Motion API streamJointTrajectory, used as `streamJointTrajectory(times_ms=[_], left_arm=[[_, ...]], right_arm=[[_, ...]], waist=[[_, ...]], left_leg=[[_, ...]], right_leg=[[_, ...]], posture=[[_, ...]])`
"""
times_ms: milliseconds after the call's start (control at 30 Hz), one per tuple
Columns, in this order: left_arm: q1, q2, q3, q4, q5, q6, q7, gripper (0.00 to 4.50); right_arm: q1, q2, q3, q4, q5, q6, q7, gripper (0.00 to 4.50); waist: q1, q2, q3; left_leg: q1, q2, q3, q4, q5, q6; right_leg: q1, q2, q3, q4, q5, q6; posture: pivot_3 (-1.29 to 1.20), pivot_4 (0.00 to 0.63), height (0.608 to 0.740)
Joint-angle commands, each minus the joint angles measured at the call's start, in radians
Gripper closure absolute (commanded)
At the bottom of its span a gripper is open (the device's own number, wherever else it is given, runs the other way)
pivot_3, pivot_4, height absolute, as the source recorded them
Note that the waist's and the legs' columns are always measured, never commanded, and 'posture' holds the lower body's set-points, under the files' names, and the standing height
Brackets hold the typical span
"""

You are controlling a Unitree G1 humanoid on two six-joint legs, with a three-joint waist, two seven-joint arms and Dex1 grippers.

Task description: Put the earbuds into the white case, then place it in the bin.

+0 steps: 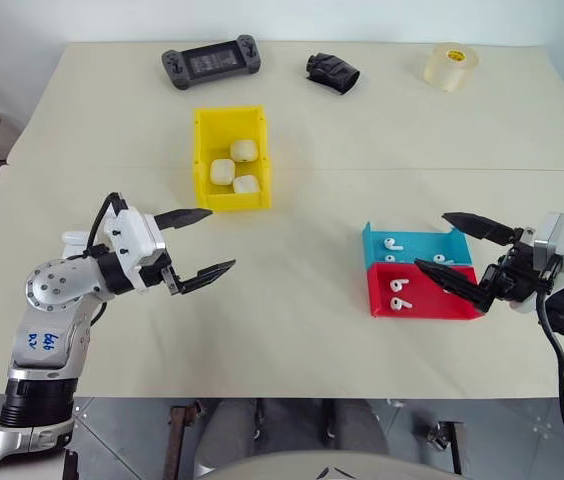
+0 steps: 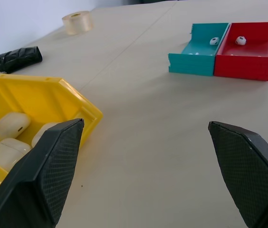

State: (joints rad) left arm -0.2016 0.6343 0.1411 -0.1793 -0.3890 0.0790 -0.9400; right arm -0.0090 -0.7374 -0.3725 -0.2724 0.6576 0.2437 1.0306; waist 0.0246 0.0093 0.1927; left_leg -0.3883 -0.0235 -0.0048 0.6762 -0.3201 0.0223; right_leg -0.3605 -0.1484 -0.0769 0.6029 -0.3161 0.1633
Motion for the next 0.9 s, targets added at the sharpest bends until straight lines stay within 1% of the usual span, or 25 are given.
streamJointTrajectory(times_ms=[33,200,367,467,533,600,700,767,800,900], left_arm=[[0.012,0.003,0.029,-0.010,-0.007,-0.036,0.007,0.04],[0.063,0.004,0.095,-0.037,-0.045,0.006,0.055,0.04],[0.203,-0.024,0.219,-0.099,-0.071,0.096,0.195,0.04],[0.317,-0.088,0.310,-0.161,-0.070,0.096,0.299,0.04],[0.384,-0.149,0.378,-0.209,-0.063,0.097,0.395,0.04],[0.454,-0.205,0.442,-0.249,-0.090,0.106,0.456,0.04],[0.543,-0.251,0.491,-0.281,-0.114,0.123,0.494,0.04],[0.608,-0.300,0.525,-0.311,-0.162,0.172,0.545,0.04],[0.633,-0.318,0.529,-0.321,-0.157,0.170,0.560,0.04],[0.663,-0.328,0.529,-0.347,-0.151,0.213,0.607,0.04]], right_arm=[[0.004,0.008,-0.023,-0.020,0.016,-0.020,0.005,0.00],[-0.006,0.030,0.022,-0.026,0.009,-0.033,0.022,0.00],[-0.058,0.068,0.098,-0.048,0.020,-0.038,0.049,0.00],[-0.084,0.099,0.164,-0.073,0.009,-0.062,0.076,0.00],[-0.107,0.121,0.206,-0.067,-0.012,-0.107,0.110,0.00],[-0.135,0.157,0.221,-0.049,-0.003,-0.144,0.127,0.00],[-0.160,0.163,0.243,-0.026,-0.009,-0.149,0.149,0.00],[-0.178,0.163,0.259,-0.008,-0.016,-0.157,0.165,0.00],[-0.183,0.162,0.263,-0.003,-0.015,-0.157,0.172,0.00],[-0.197,0.166,0.268,0.010,-0.017,-0.162,0.182,0.00]], waist=[[0.000,0.000,0.000],[-0.001,0.000,0.000],[-0.010,0.000,0.000],[-0.011,0.000,0.000],[-0.010,0.000,0.000],[-0.007,-0.001,0.000],[0.000,-0.001,0.000],[0.001,-0.001,0.000],[0.001,-0.001,-0.001],[0.002,-0.002,-0.001]], left_leg=[[0.000,0.000,0.000,0.000,0.000,0.000],[0.000,0.000,0.000,0.000,0.000,0.000],[0.001,0.001,0.001,-0.002,0.000,0.000],[0.002,0.001,0.001,-0.003,0.000,0.000],[0.001,0.001,0.000,-0.003,-0.001,-0.001],[0.002,0.001,0.000,-0.003,-0.001,-0.001],[0.002,0.001,0.000,-0.003,-0.001,-0.002],[0.002,0.001,0.000,-0.003,-0.001,-0.002],[0.002,0.001,0.001,-0.003,-0.002,-0.002],[0.002,0.001,0.000,-0.003,-0.003,-0.003]], right_leg=[[0.000,0.000,0.000,0.000,0.000,0.000],[0.000,0.000,0.000,0.000,0.000,0.000],[-0.001,0.000,0.001,0.000,0.000,0.000],[0.000,0.000,0.001,0.000,0.000,0.000],[0.000,0.000,0.001,-0.001,0.000,0.000],[0.000,0.000,0.001,-0.002,0.000,0.000],[0.000,0.000,0.001,-0.002,0.000,0.000],[0.001,-0.001,0.001,-0.003,0.000,0.000],[0.001,-0.001,0.001,-0.004,0.000,0.000],[0.001,0.000,0.001,-0.008,0.000,0.000]], posture=[[0.00,0.150,0.740],[0.00,0.150,0.740],[0.00,0.150,0.740],[0.00,0.150,0.740],[0.00,0.150,0.740],[0.00,0.150,0.740],[0.00,0.150,0.740],[0.00,0.150,0.740],[0.00,0.150,0.740],[0.00,0.150,0.740]])
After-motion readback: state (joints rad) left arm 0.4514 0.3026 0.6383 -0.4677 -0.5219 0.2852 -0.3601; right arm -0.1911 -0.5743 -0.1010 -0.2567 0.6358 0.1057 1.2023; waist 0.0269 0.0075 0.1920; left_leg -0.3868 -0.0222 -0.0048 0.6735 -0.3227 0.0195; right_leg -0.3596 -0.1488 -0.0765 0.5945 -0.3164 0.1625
